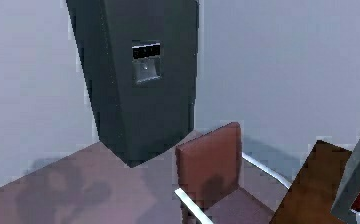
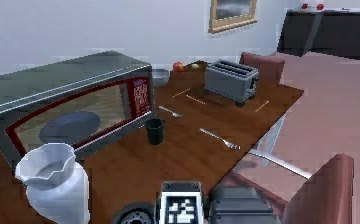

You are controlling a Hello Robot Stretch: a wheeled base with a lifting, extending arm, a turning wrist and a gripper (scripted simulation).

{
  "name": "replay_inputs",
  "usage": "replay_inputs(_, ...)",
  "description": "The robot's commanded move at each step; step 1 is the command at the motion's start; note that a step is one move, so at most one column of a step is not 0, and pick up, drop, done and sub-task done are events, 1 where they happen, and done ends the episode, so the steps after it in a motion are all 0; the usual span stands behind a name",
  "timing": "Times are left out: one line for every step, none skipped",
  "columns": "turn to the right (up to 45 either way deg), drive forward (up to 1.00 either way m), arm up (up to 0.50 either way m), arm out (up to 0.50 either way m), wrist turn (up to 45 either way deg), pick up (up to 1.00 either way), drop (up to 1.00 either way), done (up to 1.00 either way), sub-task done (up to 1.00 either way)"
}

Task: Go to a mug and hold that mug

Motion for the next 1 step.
replay_inputs(0.0, 0.00, 0.00, 0.46, 0.0, 0.00, 0.00, 0.00, 0.00)
